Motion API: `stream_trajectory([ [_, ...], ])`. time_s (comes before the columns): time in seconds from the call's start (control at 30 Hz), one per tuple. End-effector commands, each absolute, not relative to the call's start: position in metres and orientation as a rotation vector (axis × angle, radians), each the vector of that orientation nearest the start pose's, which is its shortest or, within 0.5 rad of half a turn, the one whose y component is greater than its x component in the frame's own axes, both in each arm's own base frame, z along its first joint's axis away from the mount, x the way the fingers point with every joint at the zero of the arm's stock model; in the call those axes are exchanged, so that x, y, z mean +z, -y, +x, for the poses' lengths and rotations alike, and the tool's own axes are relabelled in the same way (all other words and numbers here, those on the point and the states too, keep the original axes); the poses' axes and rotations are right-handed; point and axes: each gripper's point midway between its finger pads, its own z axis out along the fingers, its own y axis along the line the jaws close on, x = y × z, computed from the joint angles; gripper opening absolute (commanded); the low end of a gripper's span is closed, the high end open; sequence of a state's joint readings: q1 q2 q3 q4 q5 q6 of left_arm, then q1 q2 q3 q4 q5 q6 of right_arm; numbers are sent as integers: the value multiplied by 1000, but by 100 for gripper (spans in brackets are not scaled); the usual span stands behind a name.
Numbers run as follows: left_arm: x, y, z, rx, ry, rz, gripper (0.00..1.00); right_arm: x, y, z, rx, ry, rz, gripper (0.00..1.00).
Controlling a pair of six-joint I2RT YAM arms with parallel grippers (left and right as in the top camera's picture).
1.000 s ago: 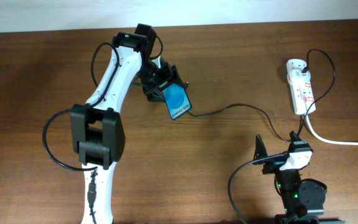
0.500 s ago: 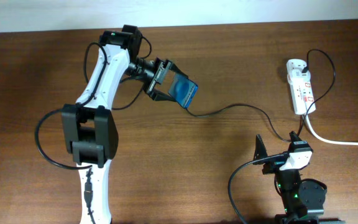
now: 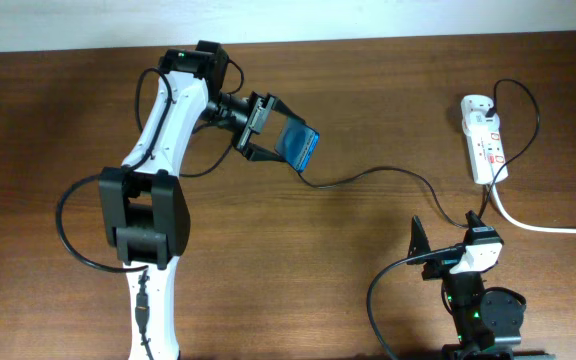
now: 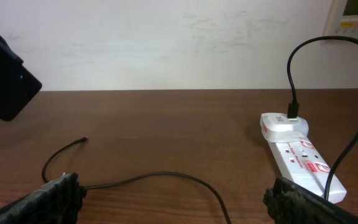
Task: Plug charger to phone and switch on socket
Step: 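Lift the phone with the left gripper and tilt it upright, then move the right gripper toward the phone held by the left gripper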
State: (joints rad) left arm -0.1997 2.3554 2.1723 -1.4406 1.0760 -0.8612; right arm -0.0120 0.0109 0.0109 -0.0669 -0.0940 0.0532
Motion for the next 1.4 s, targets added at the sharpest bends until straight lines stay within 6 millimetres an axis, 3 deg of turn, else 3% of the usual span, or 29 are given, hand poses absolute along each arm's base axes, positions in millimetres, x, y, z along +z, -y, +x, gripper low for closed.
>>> stream_trajectory([
  [0.0, 141, 218, 419, 1006, 2328, 846, 0, 158, -14, 246, 115, -1641, -18, 98],
  [0.13, 103, 176, 423, 642, 2557, 981, 0, 158, -14, 246, 117, -1641, -17, 99],
  [0.23, 93, 158, 426, 507, 2632, 1030, 0, 158, -17, 245, 130, -1641, -28, 98],
  [0.3, 84, 135, 432, 335, 2709, 1121, 0, 159, -17, 245, 130, -1638, -28, 98],
  [0.43, 77, 99, 438, 68, 2798, 1253, 0, 160, -43, 241, 271, -1642, -132, 98],
  [0.53, 76, 96, 439, 43, 2812, 1257, 0, 165, -51, 242, 347, -1686, -131, 98],
  [0.63, 76, 79, 443, -85, 2866, 1279, 0, 181, -61, 248, 405, -1746, -165, 98],
  [0.73, 76, 77, 443, -98, 2871, 1280, 0, 210, -79, 274, 535, -1872, -219, 98],
  [0.93, 76, 82, 436, -66, 2830, 1264, 0, 239, -117, 307, 849, -1969, -353, 98],
  [1.0, 77, 89, 431, 36, 2769, 1247, 0, 236, -118, 322, 935, -2040, -247, 98],
  [1.13, 79, 69, 424, 55, 2675, 1308, 0, 225, -125, 353, 1017, -2189, -191, 98],
  [1.2, 81, 67, 424, 151, 2608, 1341, 0, 221, -144, 371, 1085, -2277, -168, 98],
  [1.37, 87, 90, 440, 395, 2520, 1390, 0, 201, -204, 407, 1278, -2348, -36, 98],
])
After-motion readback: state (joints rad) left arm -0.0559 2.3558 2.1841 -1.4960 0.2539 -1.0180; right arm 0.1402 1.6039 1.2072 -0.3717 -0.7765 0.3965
